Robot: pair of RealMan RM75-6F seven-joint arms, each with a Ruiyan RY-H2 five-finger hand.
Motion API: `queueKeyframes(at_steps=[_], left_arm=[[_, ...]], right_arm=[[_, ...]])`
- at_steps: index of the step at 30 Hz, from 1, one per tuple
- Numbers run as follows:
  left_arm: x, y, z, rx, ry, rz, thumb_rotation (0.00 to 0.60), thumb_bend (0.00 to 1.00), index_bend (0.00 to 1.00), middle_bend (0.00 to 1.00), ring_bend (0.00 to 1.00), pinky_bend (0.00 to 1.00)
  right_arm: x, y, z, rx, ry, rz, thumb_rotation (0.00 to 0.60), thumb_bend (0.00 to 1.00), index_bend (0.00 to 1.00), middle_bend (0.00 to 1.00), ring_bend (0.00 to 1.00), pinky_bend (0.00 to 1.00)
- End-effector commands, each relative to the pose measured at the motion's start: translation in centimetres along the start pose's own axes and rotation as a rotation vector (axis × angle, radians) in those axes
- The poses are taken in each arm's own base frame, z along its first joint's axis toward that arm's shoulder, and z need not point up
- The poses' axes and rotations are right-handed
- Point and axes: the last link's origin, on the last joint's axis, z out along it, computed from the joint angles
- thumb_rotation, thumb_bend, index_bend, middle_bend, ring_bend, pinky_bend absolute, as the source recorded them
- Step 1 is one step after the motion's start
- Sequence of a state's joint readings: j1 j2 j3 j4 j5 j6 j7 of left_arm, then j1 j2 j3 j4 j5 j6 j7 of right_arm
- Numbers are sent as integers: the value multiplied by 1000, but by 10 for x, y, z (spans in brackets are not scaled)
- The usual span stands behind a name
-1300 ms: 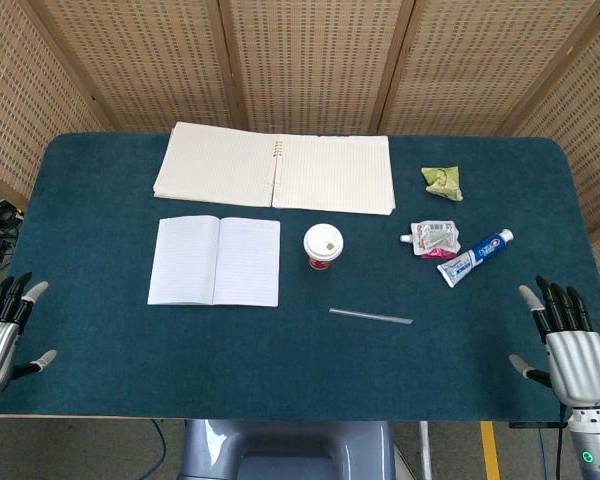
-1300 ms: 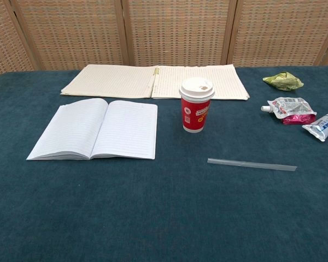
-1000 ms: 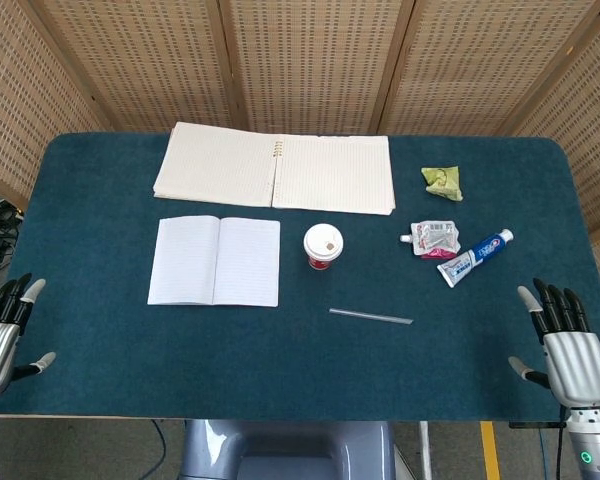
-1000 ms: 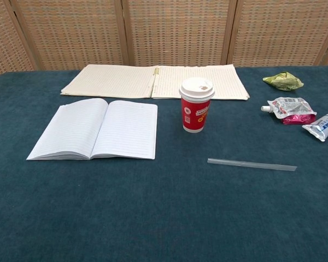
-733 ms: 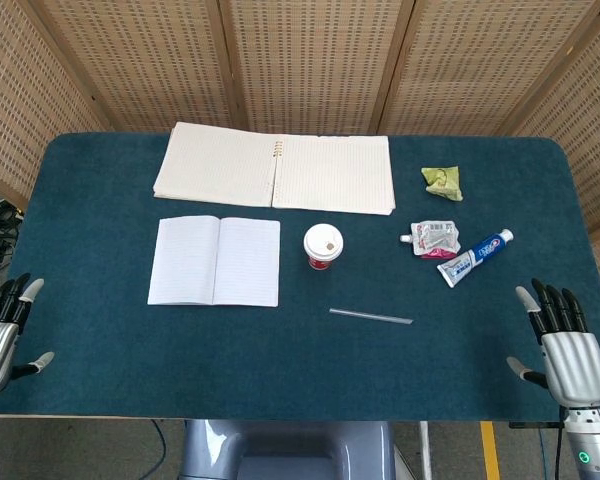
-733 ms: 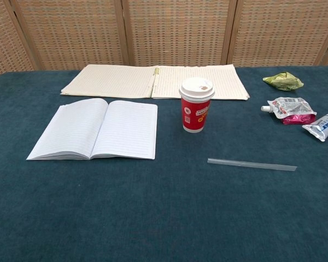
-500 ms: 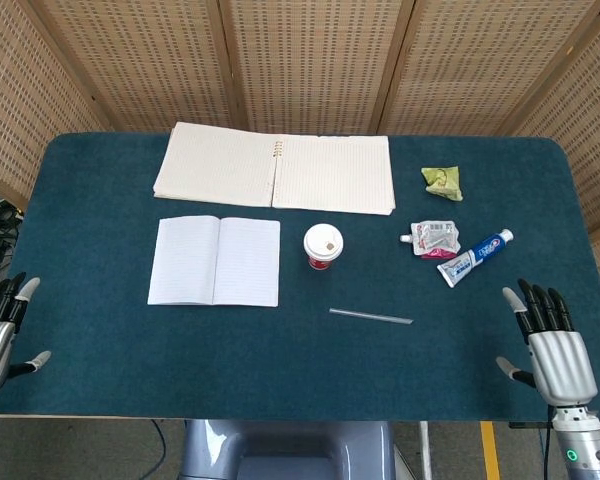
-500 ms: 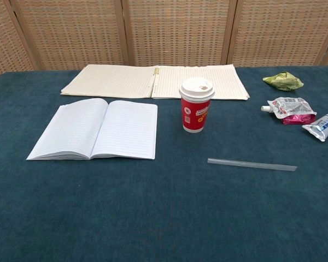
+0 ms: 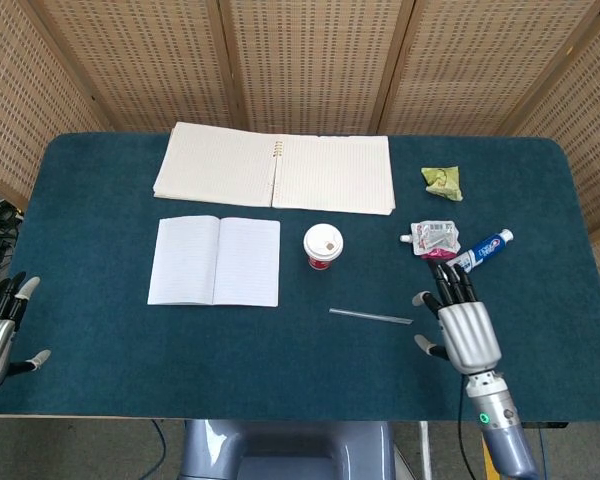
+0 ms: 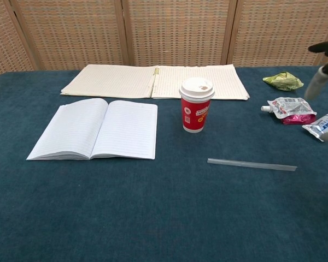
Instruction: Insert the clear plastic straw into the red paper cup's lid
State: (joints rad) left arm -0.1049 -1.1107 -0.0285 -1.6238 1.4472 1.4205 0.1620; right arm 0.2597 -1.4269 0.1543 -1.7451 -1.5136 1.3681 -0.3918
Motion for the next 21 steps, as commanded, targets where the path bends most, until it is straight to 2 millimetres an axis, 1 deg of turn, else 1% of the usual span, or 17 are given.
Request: queueKeyframes(at_steps=[1, 4, 6, 11, 13, 17, 21], left_arm=[[-1, -1, 1, 1, -8, -1, 600, 70, 0, 0, 0, 0], [-4, -3, 4, 8, -25, -6, 600, 70, 0, 0, 0, 0], [-5, -5, 4, 12, -31, -9, 600, 70, 0, 0, 0, 0], [-2, -6, 4, 16, -27, -14, 600, 71, 0, 0, 0, 0], [-2, -6, 4, 13, -27, -13, 600, 70, 0, 0, 0, 0], [-3, -5, 5, 11, -35, -10, 600, 70, 0, 0, 0, 0], [-4, -6, 6, 15, -39, -8, 600, 71, 0, 0, 0, 0]], right_arm=[[-20, -26, 20, -15, -49, 33, 600, 340, 476, 91, 0, 0], [-48, -42, 34, -59, -130, 63, 600, 364, 480, 89, 0, 0], [-59, -46, 40, -77, -145, 60, 600, 376, 486, 90, 0, 0], [-76, -51, 49, -101, -170, 59, 600, 409, 499, 95, 0, 0], [-87, -51, 53, -116, -189, 62, 600, 423, 501, 96, 0, 0], [-94, -52, 58, -122, -192, 72, 600, 474, 509, 99, 0, 0], [-100, -53, 60, -122, -201, 85, 600, 496, 511, 100, 0, 0]])
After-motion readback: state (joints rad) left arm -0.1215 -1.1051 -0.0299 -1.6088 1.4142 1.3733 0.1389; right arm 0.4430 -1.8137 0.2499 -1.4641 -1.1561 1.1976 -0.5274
